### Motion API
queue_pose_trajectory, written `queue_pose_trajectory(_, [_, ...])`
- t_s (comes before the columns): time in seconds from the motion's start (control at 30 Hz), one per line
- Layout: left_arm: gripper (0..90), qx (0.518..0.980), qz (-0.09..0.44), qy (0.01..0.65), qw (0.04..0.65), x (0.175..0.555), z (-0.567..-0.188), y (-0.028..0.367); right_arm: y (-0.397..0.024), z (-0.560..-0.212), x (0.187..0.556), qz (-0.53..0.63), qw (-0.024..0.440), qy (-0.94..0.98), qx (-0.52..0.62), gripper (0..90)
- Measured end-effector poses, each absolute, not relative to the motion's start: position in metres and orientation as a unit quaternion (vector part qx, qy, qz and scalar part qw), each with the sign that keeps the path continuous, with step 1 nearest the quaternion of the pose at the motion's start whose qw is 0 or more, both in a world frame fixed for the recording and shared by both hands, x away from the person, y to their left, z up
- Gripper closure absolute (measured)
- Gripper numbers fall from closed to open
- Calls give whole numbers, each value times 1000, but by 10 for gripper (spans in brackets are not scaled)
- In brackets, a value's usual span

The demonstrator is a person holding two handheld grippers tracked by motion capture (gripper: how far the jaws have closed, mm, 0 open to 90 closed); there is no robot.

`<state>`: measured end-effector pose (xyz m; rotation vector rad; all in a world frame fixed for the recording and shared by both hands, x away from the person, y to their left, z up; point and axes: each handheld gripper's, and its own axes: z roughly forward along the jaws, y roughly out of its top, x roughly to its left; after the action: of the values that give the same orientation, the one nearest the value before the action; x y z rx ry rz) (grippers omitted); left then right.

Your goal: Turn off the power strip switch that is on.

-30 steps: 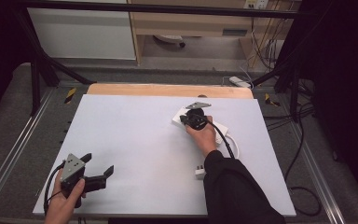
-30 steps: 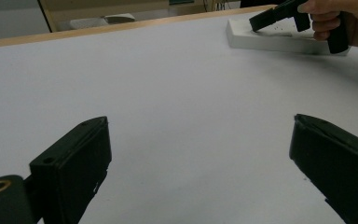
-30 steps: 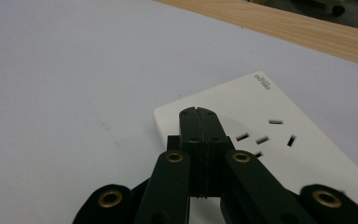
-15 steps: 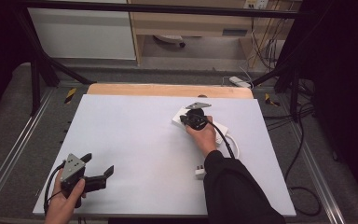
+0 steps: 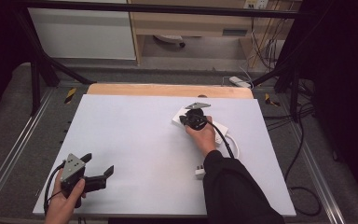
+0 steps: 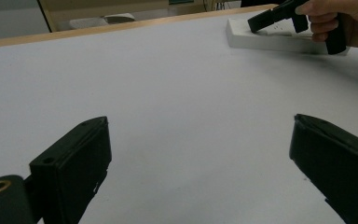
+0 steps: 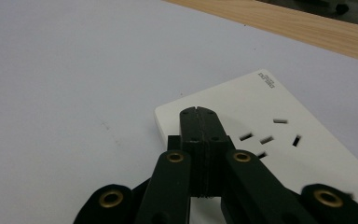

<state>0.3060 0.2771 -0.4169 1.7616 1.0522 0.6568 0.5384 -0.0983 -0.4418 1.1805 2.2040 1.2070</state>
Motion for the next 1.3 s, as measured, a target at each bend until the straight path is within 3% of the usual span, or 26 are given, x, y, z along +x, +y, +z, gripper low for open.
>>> queue_pose_trajectory(1.3, [54, 719, 270, 430, 475, 306, -417, 278, -98, -438, 537, 428, 186, 779, 419, 900])
